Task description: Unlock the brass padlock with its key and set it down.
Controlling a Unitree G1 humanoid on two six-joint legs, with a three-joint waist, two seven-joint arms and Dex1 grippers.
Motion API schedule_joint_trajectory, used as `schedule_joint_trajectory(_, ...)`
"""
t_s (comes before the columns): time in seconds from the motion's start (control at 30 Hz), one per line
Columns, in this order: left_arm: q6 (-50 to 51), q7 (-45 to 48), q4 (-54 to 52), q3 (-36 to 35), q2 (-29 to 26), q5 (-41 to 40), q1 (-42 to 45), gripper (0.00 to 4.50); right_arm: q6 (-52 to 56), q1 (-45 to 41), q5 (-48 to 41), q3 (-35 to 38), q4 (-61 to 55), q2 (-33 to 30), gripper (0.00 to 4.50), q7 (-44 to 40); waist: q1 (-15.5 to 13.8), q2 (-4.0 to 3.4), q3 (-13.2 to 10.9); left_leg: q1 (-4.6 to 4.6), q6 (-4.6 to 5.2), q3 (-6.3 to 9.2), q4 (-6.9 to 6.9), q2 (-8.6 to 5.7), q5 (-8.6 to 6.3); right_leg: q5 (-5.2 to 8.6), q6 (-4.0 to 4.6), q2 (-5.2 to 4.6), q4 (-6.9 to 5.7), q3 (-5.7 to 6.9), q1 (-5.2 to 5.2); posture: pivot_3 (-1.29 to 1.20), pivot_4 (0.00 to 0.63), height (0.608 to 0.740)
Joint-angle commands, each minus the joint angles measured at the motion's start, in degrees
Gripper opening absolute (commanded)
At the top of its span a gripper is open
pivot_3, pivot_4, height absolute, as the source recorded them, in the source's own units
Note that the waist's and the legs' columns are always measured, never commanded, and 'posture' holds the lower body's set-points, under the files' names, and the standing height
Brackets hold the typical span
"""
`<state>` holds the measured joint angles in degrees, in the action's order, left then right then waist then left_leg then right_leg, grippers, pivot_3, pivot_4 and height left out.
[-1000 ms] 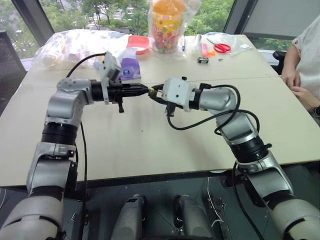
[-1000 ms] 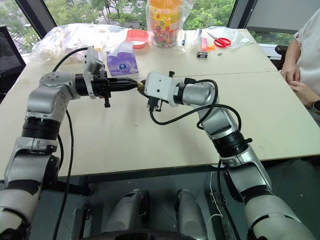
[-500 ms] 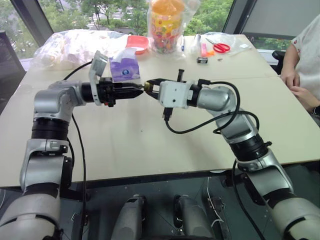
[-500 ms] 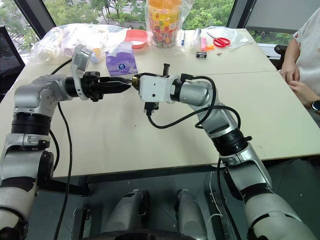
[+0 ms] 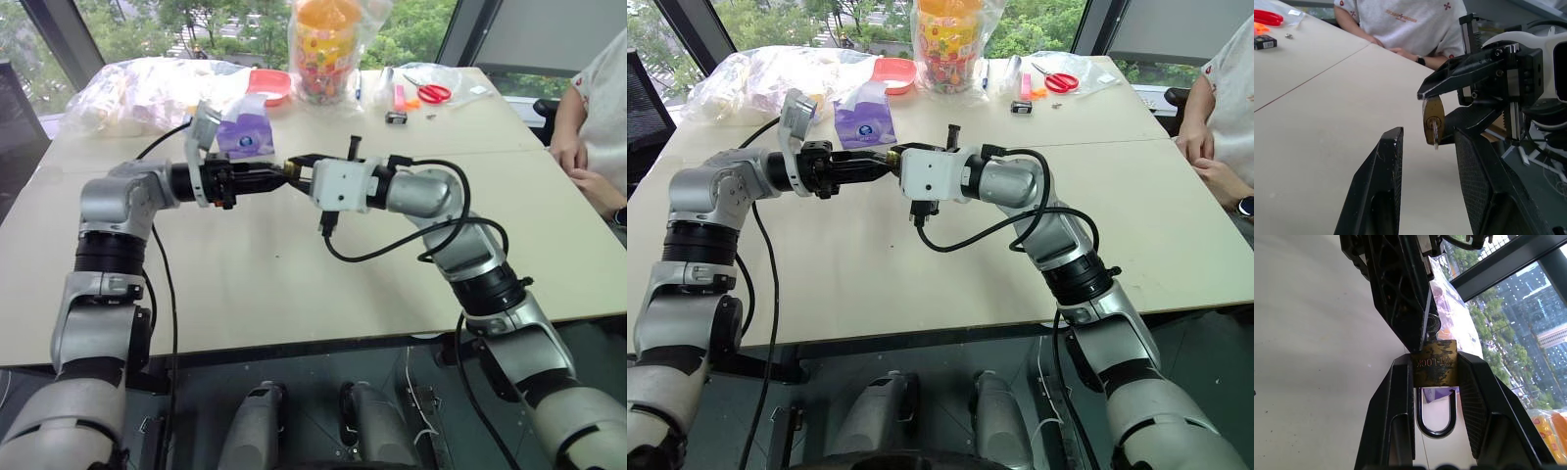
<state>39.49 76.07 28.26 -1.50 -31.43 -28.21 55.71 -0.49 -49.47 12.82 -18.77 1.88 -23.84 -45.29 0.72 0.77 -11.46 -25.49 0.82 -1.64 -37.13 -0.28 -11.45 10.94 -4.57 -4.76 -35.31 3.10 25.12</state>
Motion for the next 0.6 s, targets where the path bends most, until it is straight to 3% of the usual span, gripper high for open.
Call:
schedule_joint_trajectory(0.03,-0.94,-0.07,0.24,-1.12,0.57,-0.66,2.27,1.4,-0.42,-0.51,0.02,0.7,-2.74,-0.09,0.68,0.36,-0.02,0.0,0.0,0.0,0.0,0.0,0.0,0.0,0.0,0.0,0.0,0.0,0.0,0.0,0.0,0.0,0.15,0.74)
schedule_joint_trajectory(0.1,-1.19,-0.26,0.86,-1.08,1.06,-0.53,2.64,0.87,-0.27,-0.35,0.06,0.67,-2.96,-0.1,0.68,0.37,-0.06,0.0,0.0,0.0,0.0,0.0,0.0,0.0,0.0,-0.01,-0.02,0.0,0.0,0.0,0.0,0.0,0.15,0.74)
schedule_joint_trajectory(0.17,-1.67,-0.02,0.99,-0.55,1.34,0.0,2.58,0.01,-0.09,-0.27,0.15,0.69,-3.14,-0.1,0.68,0.38,-0.02,0.0,0.0,0.0,0.0,0.0,-0.01,0.0,0.0,-0.03,-0.04,0.0,0.0,0.0,0.0,0.0,0.15,0.74)
schedule_joint_trajectory(0.43,-2.41,-0.41,0.84,-0.41,1.86,0.35,2.21,0.01,0.88,0.03,-0.09,0.7,-3.78,-0.13,0.68,0.01,-0.05,0.0,0.0,0.0,0.0,0.0,0.0,0.0,0.0,-0.03,-0.06,0.0,0.0,0.0,0.0,0.0,0.15,0.74)
schedule_joint_trajectory(0.6,-1.34,-1.74,0.04,-1.97,2.15,-0.97,1.47,0.0,2.74,0.77,-0.21,1.51,-4.4,-1.06,3.16,-0.38,-0.06,0.0,0.0,0.0,0.0,0.0,-0.01,0.0,0.0,-0.03,-0.06,0.0,0.0,0.0,-0.01,0.0,0.15,0.74)
